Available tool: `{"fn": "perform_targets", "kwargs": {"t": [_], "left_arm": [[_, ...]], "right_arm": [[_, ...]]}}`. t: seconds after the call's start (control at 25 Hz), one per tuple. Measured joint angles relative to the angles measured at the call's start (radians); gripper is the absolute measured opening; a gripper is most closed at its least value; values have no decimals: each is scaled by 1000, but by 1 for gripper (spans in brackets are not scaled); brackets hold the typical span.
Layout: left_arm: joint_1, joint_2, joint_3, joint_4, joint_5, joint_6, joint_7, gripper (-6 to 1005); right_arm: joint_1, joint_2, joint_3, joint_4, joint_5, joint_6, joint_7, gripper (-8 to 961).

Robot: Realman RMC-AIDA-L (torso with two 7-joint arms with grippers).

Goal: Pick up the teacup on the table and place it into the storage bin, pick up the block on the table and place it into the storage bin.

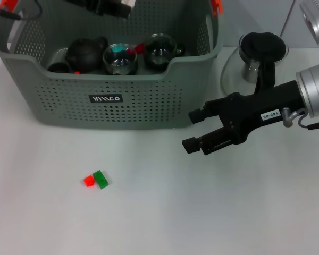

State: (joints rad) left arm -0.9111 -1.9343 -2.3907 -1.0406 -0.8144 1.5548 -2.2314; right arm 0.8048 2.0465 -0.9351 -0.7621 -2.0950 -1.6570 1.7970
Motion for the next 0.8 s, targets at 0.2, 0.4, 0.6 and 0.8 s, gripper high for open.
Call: {"fn": "perform_targets", "kwargs": {"t": [0.2,0.4,0.6,0.8], "left_arm": [[5,-14,88,16,90,-164,-27,184],[14,-31,90,17,131,-227,-37,224],[33,-33,113,-47,162,-221,-26,331],[111,-77,124,-296,171,-76,18,452]], "right_arm": [[-4,-2,1,0,-1,-11,3,945],[-4,-2,1,0,-3,-11,8,945],[-4,-2,2,0,-2,-10,3,945],[3,3,11,3,0,-2,3,945]]}}
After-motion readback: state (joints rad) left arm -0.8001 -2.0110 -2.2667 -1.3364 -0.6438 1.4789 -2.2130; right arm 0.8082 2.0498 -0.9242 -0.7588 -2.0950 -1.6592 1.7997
